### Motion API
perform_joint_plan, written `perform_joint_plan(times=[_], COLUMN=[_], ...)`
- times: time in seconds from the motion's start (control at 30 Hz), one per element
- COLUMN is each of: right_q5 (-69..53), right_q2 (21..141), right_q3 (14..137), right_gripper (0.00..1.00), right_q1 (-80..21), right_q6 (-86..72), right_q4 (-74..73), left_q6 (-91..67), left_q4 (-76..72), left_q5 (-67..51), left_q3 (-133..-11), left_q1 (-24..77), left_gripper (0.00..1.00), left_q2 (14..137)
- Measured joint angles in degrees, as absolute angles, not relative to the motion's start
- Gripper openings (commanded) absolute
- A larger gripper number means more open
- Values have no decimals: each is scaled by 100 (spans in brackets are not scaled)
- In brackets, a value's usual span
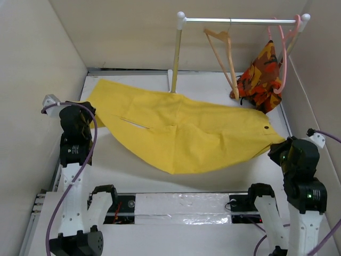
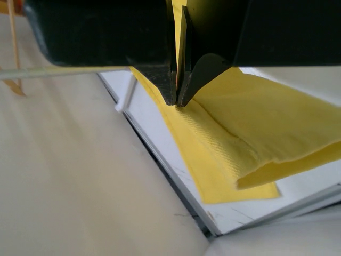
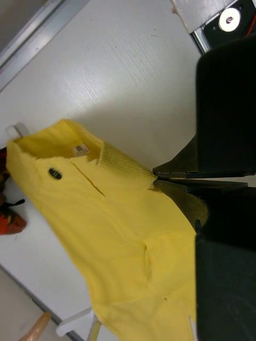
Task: Place the trousers on the hanger
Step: Fold the trousers at the center of the board.
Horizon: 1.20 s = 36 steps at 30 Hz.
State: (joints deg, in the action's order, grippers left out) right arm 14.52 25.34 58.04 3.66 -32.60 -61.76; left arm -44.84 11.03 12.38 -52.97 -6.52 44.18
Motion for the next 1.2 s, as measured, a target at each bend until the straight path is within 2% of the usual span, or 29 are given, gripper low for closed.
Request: perform_joint_plan(times=[0.23,0.37,0.73,0.97,1.2], right_q5=[1424,1452,1059,637,285], right_q2=[2606,3295,5723,6729,7815], right_q3=[5603,5509,5494,5629,6018], right_gripper=[0,0,0,0,0], right_q1=[274,305,1094,1586,1841], right_q6=[-2886,-2716,-2460,-2443,-2482], right_q4=[-6228,-5948,-3896,-3111,-2563], left_q6=[-4320,-4281,-4082,-3883,-3684], left_q4=[1315,1455,1616,1688,1756], left_q5=[2154,2624,3317,3653,3874], left_q3=[-5548,-5704,-6783,-7822,-8326], left_q1=[-657,-661,-659,-659,-661], left_gripper=[0,0,0,0,0], left_q2=[4777,5223,7032,8114,9087])
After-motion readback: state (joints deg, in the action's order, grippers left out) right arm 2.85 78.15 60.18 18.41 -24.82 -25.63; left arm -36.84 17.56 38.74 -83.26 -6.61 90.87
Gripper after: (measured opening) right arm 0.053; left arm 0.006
